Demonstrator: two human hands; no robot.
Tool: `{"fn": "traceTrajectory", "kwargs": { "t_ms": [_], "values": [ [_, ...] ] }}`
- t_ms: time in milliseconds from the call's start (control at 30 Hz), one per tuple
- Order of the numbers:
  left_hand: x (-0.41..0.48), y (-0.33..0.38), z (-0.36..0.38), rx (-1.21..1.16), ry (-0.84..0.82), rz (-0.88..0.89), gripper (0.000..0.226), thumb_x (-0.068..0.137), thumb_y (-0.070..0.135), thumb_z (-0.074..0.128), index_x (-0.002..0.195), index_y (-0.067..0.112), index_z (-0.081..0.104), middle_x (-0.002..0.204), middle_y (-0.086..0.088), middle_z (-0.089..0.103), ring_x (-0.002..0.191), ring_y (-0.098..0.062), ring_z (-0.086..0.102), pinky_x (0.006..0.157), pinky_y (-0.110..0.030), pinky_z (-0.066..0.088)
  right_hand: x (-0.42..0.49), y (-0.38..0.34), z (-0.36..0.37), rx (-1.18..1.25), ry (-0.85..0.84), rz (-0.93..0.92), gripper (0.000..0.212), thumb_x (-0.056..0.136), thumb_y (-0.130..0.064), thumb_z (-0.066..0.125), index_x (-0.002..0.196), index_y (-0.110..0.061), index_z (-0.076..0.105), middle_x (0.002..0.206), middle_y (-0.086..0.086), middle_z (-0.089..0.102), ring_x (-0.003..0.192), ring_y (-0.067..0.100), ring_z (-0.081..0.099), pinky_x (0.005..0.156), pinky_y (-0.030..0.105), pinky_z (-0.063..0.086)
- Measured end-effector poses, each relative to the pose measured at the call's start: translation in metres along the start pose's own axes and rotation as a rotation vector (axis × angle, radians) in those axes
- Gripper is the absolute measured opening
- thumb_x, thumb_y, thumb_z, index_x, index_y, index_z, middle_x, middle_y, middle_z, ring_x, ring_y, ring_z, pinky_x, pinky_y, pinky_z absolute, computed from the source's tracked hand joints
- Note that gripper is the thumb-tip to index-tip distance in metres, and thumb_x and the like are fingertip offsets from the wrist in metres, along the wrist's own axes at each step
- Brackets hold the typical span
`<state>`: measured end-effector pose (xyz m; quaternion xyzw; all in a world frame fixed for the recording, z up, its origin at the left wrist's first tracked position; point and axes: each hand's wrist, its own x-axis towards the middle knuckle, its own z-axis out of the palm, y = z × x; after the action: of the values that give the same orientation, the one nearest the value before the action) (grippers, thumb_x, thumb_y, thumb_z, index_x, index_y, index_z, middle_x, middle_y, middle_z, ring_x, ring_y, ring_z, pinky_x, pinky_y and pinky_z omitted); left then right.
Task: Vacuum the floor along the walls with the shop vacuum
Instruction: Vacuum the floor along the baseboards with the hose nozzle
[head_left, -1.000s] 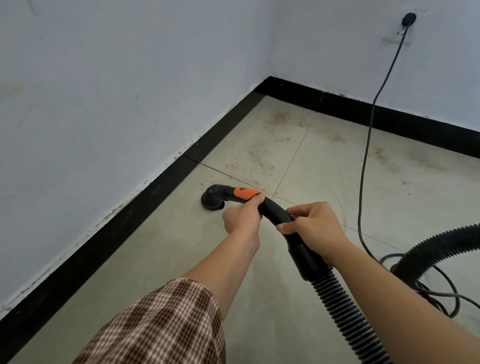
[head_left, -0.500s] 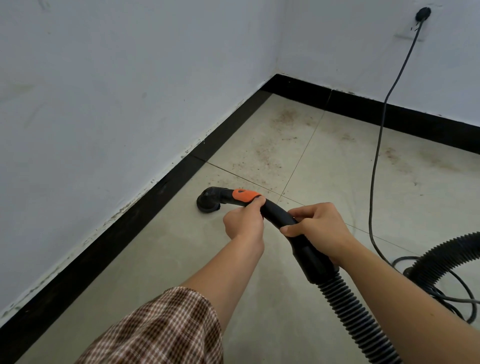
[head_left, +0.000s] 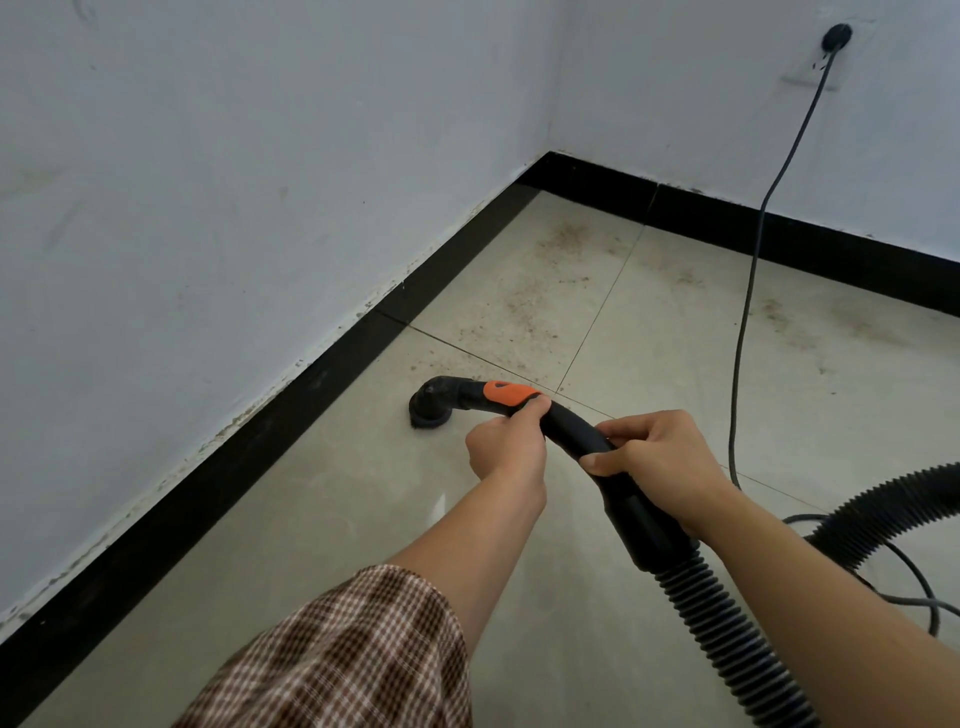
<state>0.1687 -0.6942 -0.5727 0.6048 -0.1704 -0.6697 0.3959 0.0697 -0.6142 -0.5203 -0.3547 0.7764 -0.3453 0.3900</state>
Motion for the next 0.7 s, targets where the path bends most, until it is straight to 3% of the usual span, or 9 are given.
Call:
{"fn": "traceTrajectory", "kwargs": {
  "t_ms": [67, 300, 467, 600, 700],
  "values": [
    [0.007, 0.004, -0.002, -0.008, -0.006, 0.003, 0.021, 0.072, 0.018, 0.084, 0.065, 0.014, 0.064, 0.073, -0.003, 0.070, 0.080, -0.023, 0.071, 0.073, -0.030, 0.052, 0.002, -0.002, 0.008, 0.012, 0.016, -0.014, 0.029, 0.071, -0.003, 0.080, 0.062, -0.029, 0.071, 0.072, 0.008, 0.074, 0.055, 0.029, 0.067, 0.060, 0.043, 0.062],
    [0.032, 0.017, -0.012, -0.043, 0.001, 0.006, 0.019, 0.072, 0.014, 0.084, 0.069, 0.011, 0.065, 0.074, -0.006, 0.072, 0.078, -0.021, 0.071, 0.072, -0.030, 0.053, 0.015, -0.007, 0.036, 0.018, 0.027, -0.073, 0.022, 0.073, -0.006, 0.078, 0.077, -0.027, 0.074, 0.067, 0.003, 0.073, 0.053, 0.021, 0.065, 0.061, 0.040, 0.061],
    [0.044, 0.029, -0.020, -0.078, -0.010, 0.032, 0.017, 0.073, 0.008, 0.082, 0.069, 0.008, 0.065, 0.072, -0.007, 0.072, 0.071, -0.016, 0.071, 0.064, -0.024, 0.052, 0.024, -0.008, 0.058, 0.042, 0.050, -0.091, 0.021, 0.072, -0.007, 0.078, 0.078, -0.027, 0.075, 0.067, 0.004, 0.072, 0.053, 0.020, 0.064, 0.062, 0.041, 0.059],
    [0.054, 0.038, -0.028, -0.100, -0.019, 0.047, 0.015, 0.074, 0.006, 0.081, 0.074, 0.005, 0.066, 0.073, -0.008, 0.073, 0.064, -0.012, 0.071, 0.059, -0.022, 0.052, 0.032, -0.011, 0.075, 0.043, 0.081, -0.110, 0.019, 0.071, -0.009, 0.079, 0.073, -0.027, 0.072, 0.069, 0.010, 0.072, 0.061, 0.032, 0.068, 0.064, 0.044, 0.059],
    [0.064, 0.044, -0.034, -0.107, -0.030, 0.068, 0.014, 0.074, 0.005, 0.080, 0.076, 0.003, 0.066, 0.076, -0.010, 0.073, 0.065, -0.013, 0.071, 0.061, -0.022, 0.052, 0.037, -0.014, 0.086, 0.044, 0.077, -0.117, 0.016, 0.072, -0.011, 0.079, 0.076, -0.025, 0.073, 0.069, 0.009, 0.071, 0.055, 0.025, 0.064, 0.063, 0.041, 0.058]
  ]
}}
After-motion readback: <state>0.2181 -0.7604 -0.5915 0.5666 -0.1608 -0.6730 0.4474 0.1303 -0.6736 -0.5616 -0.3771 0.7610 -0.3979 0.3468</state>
